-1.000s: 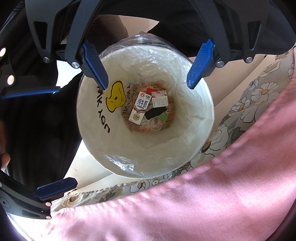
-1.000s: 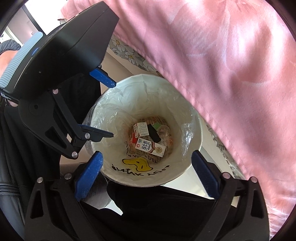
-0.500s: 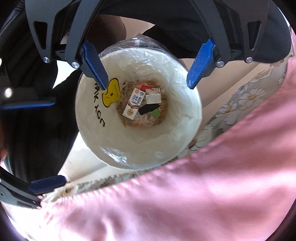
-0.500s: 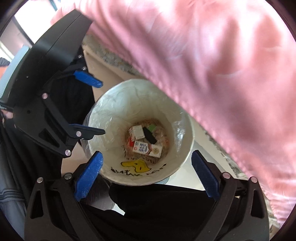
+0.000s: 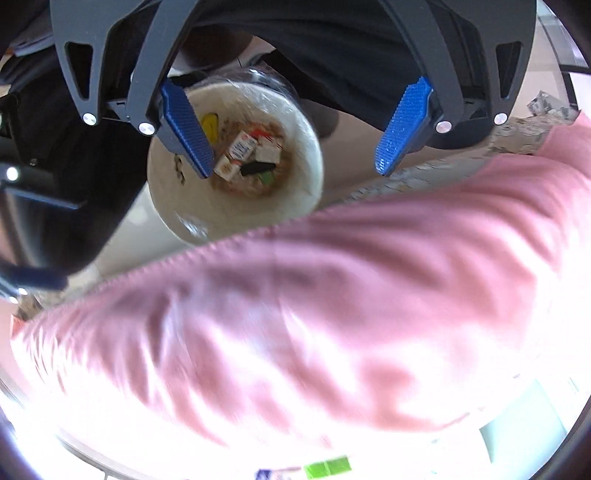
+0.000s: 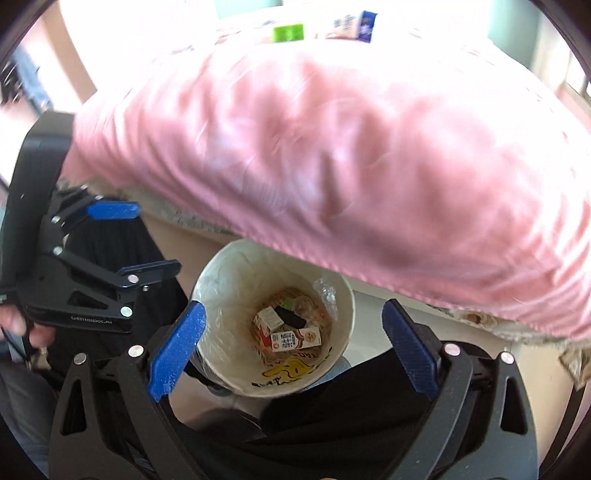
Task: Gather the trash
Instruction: 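Move both open tools back over the bed toward the yogurt cup and green brick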
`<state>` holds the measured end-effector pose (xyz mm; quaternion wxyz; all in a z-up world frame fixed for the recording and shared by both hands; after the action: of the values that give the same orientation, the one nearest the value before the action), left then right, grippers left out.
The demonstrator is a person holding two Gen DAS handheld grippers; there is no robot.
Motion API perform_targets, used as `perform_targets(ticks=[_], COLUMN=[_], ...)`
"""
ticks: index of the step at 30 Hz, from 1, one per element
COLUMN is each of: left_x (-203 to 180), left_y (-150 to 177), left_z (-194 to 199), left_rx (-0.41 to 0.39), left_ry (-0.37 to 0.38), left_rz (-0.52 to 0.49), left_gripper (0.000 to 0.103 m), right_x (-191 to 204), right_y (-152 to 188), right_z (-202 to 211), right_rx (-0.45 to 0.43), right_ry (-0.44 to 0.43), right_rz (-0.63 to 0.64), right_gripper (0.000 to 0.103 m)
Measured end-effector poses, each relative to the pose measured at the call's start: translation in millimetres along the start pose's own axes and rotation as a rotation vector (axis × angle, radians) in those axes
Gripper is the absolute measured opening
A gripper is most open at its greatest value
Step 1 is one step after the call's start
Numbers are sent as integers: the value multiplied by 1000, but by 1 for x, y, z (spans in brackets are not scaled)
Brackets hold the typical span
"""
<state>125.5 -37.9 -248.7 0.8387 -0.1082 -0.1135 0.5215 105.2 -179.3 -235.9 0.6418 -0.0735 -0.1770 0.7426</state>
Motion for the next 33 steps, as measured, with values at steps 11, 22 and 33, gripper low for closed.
perform_targets(ticks=[11, 22, 33], left_x=[26, 40, 45], left_y=[-42, -80, -110], left_z=[47, 79, 80], left_rx=[-82, -149, -164], left_ry=[-50, -102, -57], left_rz=[150, 212, 271], left_gripper=[92, 92, 92], right_x=[-19, -36, -66], right_y=[-38, -75, -100], right_z=[45, 62, 64], right_rx=[-41, -95, -91], right_ry=[116, 207, 153], right_rz=[-111, -68, -105], right_gripper=[94, 94, 94])
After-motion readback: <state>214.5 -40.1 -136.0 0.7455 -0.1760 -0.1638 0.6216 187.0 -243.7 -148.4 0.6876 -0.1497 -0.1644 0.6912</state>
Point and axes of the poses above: each gripper's, at about its wrist camera, not at the fingertips, and z roughly against the way its jaws point, x to its left, y to its underside, the point moved 9 cm from there along -z, roughly the way its jaws point, and after that the axes turned 5 degrees about x, right-handed, at the moved point
